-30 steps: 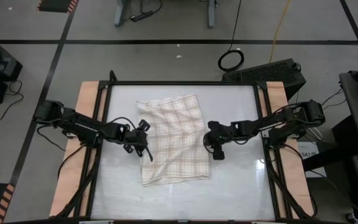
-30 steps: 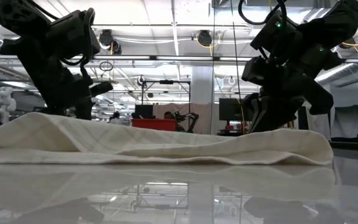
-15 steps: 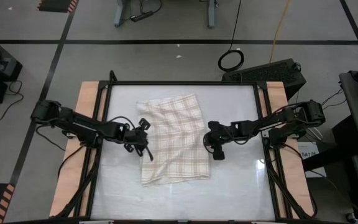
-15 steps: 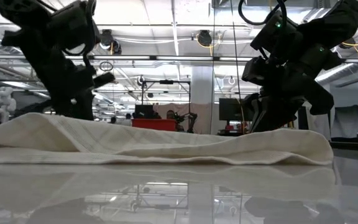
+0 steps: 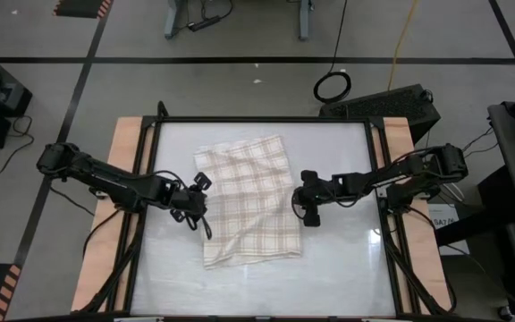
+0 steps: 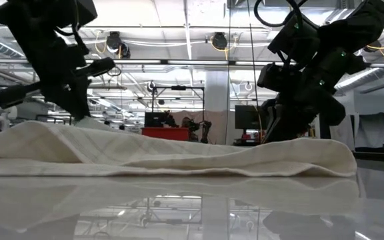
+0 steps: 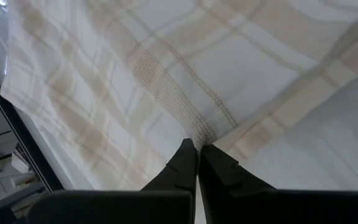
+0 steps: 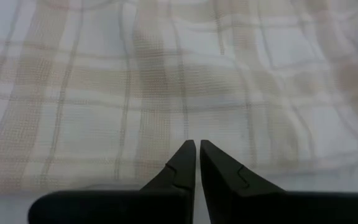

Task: Roll towel
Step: Roll the white towel

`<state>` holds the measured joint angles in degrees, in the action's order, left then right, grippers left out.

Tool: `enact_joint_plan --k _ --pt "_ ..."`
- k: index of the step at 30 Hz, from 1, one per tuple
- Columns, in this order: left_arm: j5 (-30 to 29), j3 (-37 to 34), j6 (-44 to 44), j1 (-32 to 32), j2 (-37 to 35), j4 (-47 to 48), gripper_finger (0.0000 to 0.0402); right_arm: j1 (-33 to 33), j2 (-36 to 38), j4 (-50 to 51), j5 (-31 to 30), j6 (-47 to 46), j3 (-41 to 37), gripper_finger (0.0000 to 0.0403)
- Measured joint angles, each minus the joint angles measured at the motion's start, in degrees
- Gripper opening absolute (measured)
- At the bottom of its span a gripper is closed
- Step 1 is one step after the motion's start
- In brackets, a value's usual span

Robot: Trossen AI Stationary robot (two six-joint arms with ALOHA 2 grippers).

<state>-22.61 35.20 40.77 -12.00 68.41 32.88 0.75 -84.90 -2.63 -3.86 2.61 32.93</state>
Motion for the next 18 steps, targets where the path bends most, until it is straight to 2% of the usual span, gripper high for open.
enact_joint_plan --k 4,8,14,18 --pt "-0.20 0.00 -1.50 -1.07 -0.66 2.37 0.0009 -0.07 0.00 -0.37 -2.25 0.13 0.59 0.0016" --pt "-0.31 0.00 -3.00 -1.84 -0.75 4.56 0.0009 -0.04 0.02 -0.67 -1.72 1.51 1.53 0.0016" --pt "-1.60 0.00 -4.61 -3.18 -0.76 5.78 0.0009 -0.39 0.02 -0.25 7.37 1.93 1.53 0.0016" --pt "-1.92 0.00 -9.01 -3.53 -1.48 7.77 0.0009 0.50 0.02 -1.14 9.78 -0.09 1.53 0.0016"
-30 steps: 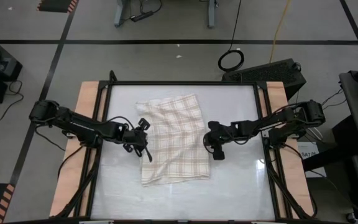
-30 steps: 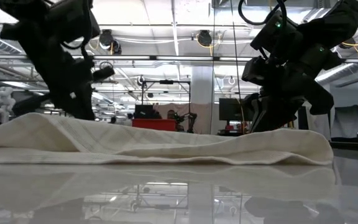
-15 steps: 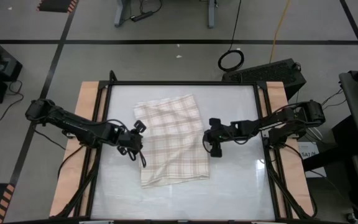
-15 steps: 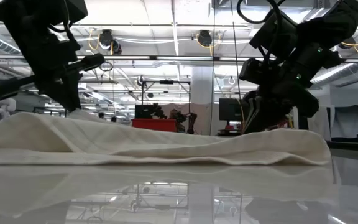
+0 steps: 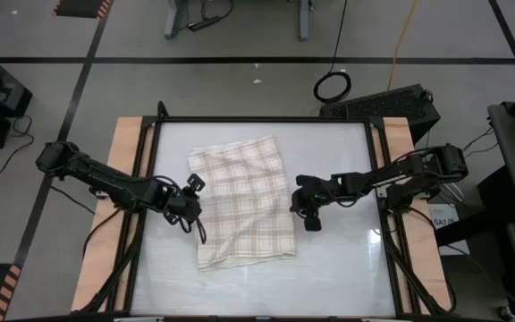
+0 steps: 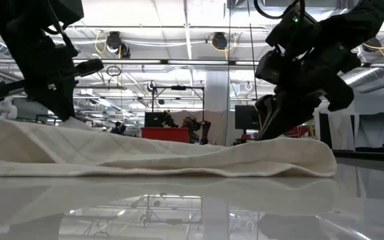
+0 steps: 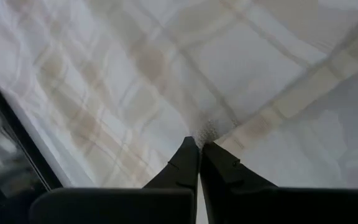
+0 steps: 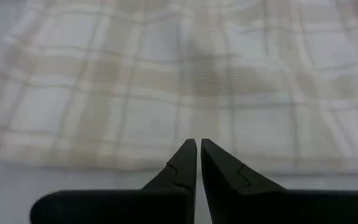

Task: Roll towel
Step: Roll the white towel

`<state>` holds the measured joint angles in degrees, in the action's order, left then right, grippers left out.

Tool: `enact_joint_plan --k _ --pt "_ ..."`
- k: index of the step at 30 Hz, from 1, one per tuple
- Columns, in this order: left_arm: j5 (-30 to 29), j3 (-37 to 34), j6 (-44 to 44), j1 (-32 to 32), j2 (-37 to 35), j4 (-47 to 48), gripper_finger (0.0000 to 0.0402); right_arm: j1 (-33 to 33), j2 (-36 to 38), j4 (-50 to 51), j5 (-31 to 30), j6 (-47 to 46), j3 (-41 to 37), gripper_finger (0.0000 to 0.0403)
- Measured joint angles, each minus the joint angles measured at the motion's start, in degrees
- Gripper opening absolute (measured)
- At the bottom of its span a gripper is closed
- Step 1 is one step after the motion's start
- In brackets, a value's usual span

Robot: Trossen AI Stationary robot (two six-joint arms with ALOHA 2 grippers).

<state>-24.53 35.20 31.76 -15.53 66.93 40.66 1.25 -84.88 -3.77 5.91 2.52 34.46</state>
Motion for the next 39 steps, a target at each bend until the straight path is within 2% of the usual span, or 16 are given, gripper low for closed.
enact_joint_plan --k 4,9,13,15,18,20,22,24,28,30,32,34,39 --pt "0.00 0.00 -7.56 0.00 -1.91 0.85 0.0028 1.87 -0.26 -4.42 0.09 -2.96 -0.02 0.0016" --pt "0.00 0.00 -15.61 0.00 -4.99 1.78 0.0089 4.44 -0.26 -11.12 0.21 -4.94 -0.02 0.0015" --pt "-0.29 0.00 -16.14 0.00 -7.61 2.02 0.0140 6.26 -0.28 -12.54 0.04 -6.34 -0.02 0.0015" --pt "-2.79 0.18 -17.06 -0.02 -8.83 1.84 0.0156 7.18 -0.28 -12.73 0.01 -6.94 -0.14 0.0015" --pt "-12.50 1.15 -20.92 0.25 -10.13 -1.98 0.0165 8.45 -0.68 -15.38 -0.02 -7.41 -0.98 0.0015" --pt "-18.02 1.96 -23.38 1.34 -10.80 -7.83 0.0166 9.27 -1.48 -17.89 -0.04 -7.41 -1.66 0.0015" --pt "-19.02 2.44 -23.97 3.73 -10.97 -16.63 0.0166 9.90 -3.04 -20.61 -0.04 -7.18 -1.92 0.0015" --pt "-16.25 2.47 -24.05 6.85 -10.73 -26.02 0.0166 10.30 -4.99 -23.28 -0.02 -7.01 -1.80 0.0015" --pt "-1.74 2.40 -22.60 14.63 -8.39 -39.06 0.0166 10.97 -11.09 -31.05 0.00 -7.88 -1.84 0.0015" --pt "2.46 2.40 -18.37 18.00 -7.24 -44.30 0.0166 11.31 -13.89 -34.56 0.00 -8.19 -1.84 0.0015" --pt "2.29 2.42 -11.47 20.13 -6.46 -48.38 0.0167 11.42 -16.02 -37.32 0.02 -9.00 -1.83 0.0015" --pt "0.62 2.40 -8.12 21.30 -6.08 -49.54 0.0167 11.39 -17.48 -39.28 -0.03 -9.32 -1.84 0.0015" --pt "-0.98 2.42 -8.14 25.38 -3.10 -52.82 0.0167 11.39 -21.87 -45.01 -0.11 -9.40 -1.29 0.0015"
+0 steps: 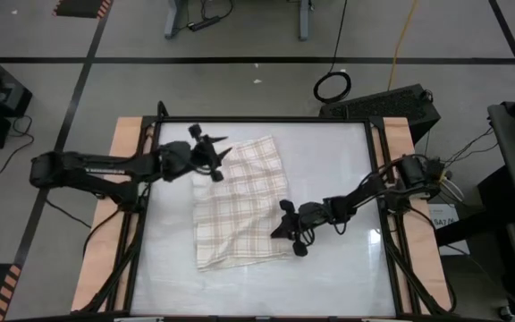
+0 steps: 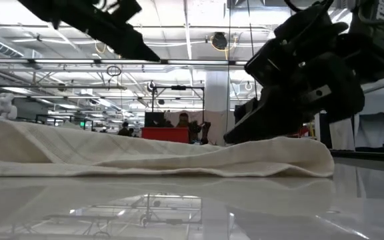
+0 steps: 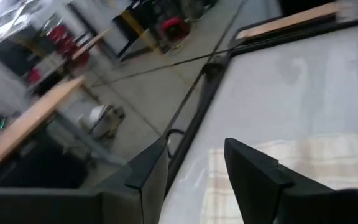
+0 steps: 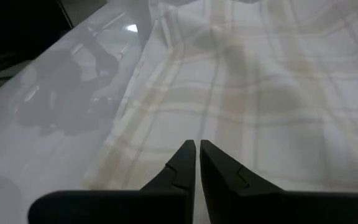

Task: Roll towel
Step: Roll the white towel

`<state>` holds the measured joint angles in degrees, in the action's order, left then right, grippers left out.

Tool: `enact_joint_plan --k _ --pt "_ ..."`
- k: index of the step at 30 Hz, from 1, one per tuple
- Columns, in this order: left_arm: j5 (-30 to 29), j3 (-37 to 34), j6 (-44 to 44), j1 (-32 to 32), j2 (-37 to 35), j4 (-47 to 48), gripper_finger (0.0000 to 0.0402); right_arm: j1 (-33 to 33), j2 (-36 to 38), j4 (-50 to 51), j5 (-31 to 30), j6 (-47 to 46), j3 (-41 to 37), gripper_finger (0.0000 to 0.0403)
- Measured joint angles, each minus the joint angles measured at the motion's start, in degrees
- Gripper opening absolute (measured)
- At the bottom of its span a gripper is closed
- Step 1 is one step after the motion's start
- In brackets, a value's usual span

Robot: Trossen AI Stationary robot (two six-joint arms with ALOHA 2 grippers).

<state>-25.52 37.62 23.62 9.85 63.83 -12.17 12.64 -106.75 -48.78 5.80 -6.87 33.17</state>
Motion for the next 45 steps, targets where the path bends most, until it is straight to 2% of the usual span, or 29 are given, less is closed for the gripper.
enact_joint_plan --k 2,3,6,9,15,18,21,25,29,33,37,45 --pt "0.82 1.50 -4.73 3.62 2.41 -0.13 0.0167 0.00 -1.41 -0.30 0.16 0.00 0.32 0.0015" --pt "3.29 2.90 -7.47 5.93 3.73 1.13 0.0167 0.00 -2.08 -0.33 0.18 -0.01 0.40 0.0015" --pt "15.51 7.92 -11.45 12.40 8.52 7.57 0.0167 0.00 -3.47 1.13 0.22 -1.02 0.53 0.0015" --pt "24.26 12.80 -11.17 16.77 15.23 11.28 0.0167 0.05 -3.87 2.45 0.32 -2.48 0.69 0.0015" --pt "32.47 21.07 -4.41 18.95 29.84 11.74 0.0167 0.78 -3.87 4.24 0.11 -3.00 0.75 0.0015" --pt "33.49 25.49 -3.42 18.88 35.85 14.30 0.0167 1.30 -3.83 5.66 0.14 -3.19 0.75 0.0015" --pt "35.31 30.52 -5.41 18.99 40.87 21.80 0.0166 1.93 -3.83 6.34 0.45 -3.21 0.77 0.0015" --pt "35.44 34.66 -10.65 18.23 45.93 29.51 0.0166 2.39 -3.87 6.36 4.63 -3.21 0.70 0.0015" --pt "34.50 34.91 -12.72 16.52 47.77 29.30 0.0166 2.86 -3.90 6.47 5.17 -3.20 0.68 0.0015" --pt "28.35 34.91 -11.77 14.16 50.01 24.74 0.0166 2.86 -3.92 6.37 5.16 -3.17 0.66 0.0015" --pt "27.26 34.94 -11.04 13.65 52.52 19.62 0.0166 2.95 -3.94 6.36 5.27 -3.04 0.64 0.0015" --pt "25.83 35.72 -13.79 13.69 52.87 20.75 0.0165 5.24 -3.98 6.39 7.94 -2.98 0.57 0.0015"
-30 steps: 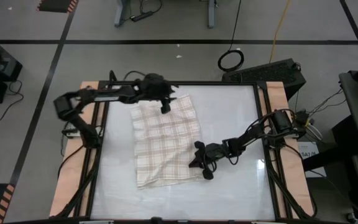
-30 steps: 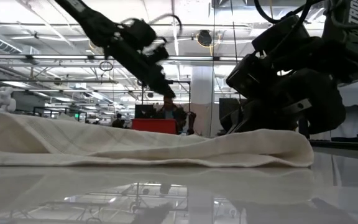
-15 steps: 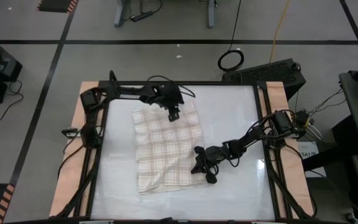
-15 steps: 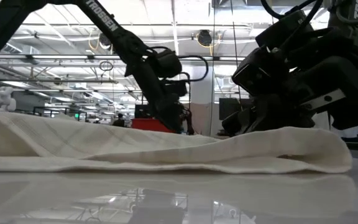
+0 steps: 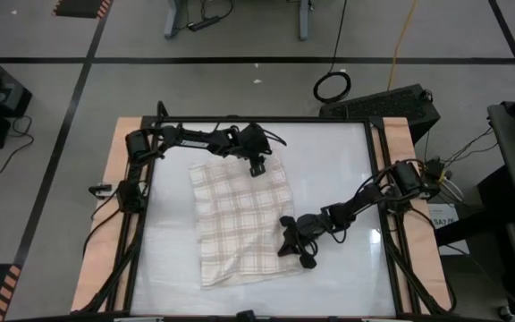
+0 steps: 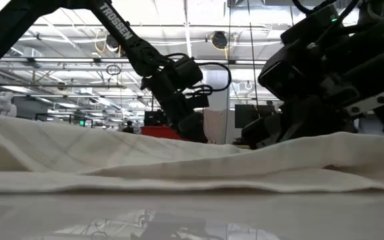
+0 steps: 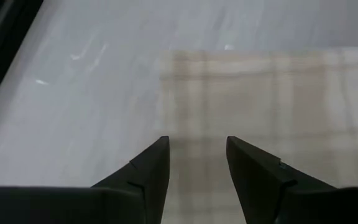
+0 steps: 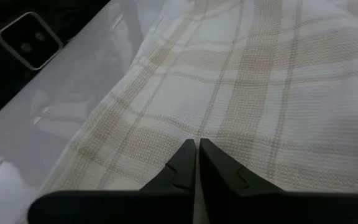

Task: Roll towel
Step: Roll the white towel

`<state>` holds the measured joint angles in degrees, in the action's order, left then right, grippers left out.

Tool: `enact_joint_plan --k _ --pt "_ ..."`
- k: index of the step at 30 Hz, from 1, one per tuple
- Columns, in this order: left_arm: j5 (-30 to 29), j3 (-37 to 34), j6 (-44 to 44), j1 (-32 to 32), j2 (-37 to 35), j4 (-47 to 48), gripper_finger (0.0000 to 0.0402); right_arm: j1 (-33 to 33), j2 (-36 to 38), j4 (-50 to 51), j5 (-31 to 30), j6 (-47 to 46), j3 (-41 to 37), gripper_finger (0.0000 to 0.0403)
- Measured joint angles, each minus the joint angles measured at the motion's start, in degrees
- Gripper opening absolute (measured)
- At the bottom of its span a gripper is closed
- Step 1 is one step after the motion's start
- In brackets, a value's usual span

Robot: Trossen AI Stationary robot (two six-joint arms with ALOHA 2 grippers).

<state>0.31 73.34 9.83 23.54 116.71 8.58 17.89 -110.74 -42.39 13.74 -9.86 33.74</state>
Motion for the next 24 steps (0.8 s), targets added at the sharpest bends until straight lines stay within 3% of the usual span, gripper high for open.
enact_joint_plan --k 14,21,24 --pt "-0.47 0.09 -0.16 0.94 -1.18 3.30 0.0105 1.75 1.21 1.02 1.61 -1.35 -0.07 0.0015" --pt "-2.13 -0.03 -3.08 -3.26 -14.59 13.79 0.0104 0.84 12.91 16.57 1.81 -1.71 -0.40 0.0015" --pt "-2.14 -2.86 -3.59 -6.53 -19.93 12.61 0.0104 -0.07 18.87 23.01 1.59 -0.81 -0.24 0.0015"
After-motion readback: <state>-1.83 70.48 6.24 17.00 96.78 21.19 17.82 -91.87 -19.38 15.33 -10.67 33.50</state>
